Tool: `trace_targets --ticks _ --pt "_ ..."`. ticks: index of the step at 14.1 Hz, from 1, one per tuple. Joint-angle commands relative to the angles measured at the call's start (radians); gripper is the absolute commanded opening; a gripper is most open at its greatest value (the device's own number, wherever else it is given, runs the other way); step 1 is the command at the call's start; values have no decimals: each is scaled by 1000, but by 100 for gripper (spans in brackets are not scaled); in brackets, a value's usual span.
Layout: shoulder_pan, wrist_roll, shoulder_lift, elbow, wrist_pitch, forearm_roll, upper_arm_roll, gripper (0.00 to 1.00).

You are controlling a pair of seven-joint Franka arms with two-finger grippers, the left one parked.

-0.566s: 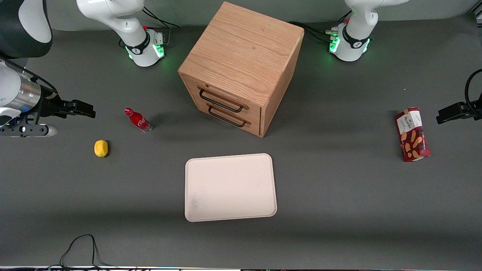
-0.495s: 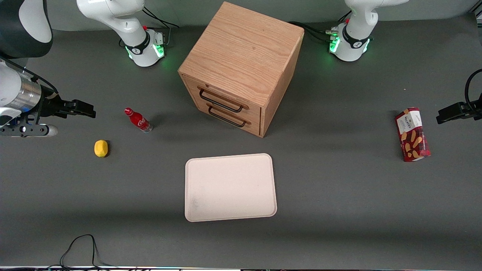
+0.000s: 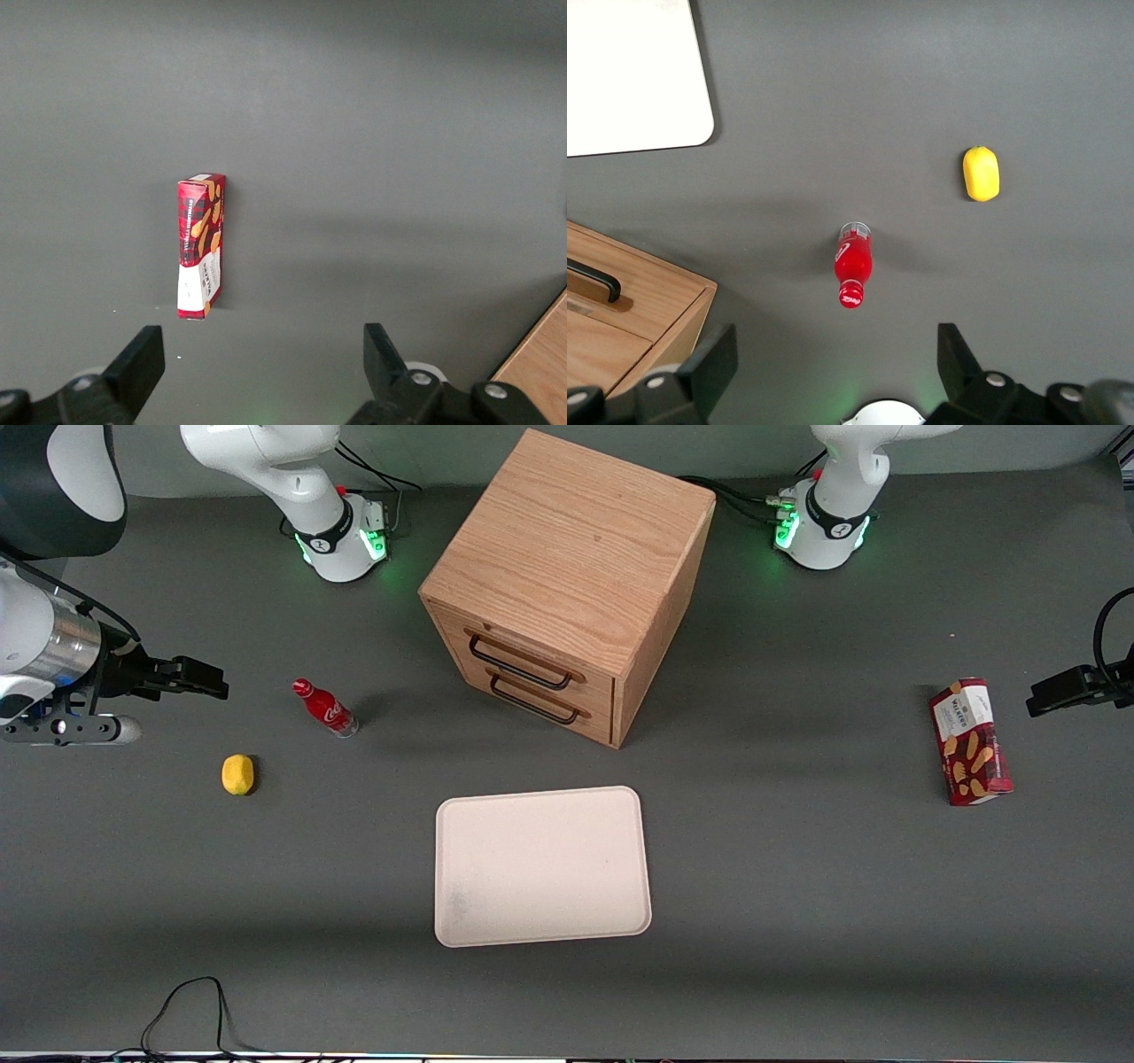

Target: Place coke bottle on tray

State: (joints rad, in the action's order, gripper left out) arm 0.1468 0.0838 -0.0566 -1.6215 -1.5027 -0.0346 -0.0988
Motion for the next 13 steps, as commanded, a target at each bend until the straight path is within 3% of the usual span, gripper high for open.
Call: trace_targets --ticks 1,13 --pt "-9 -22 -2 22 38 -16 -2 100" --pt "-10 -13 3 19 88 -14 -6 100"
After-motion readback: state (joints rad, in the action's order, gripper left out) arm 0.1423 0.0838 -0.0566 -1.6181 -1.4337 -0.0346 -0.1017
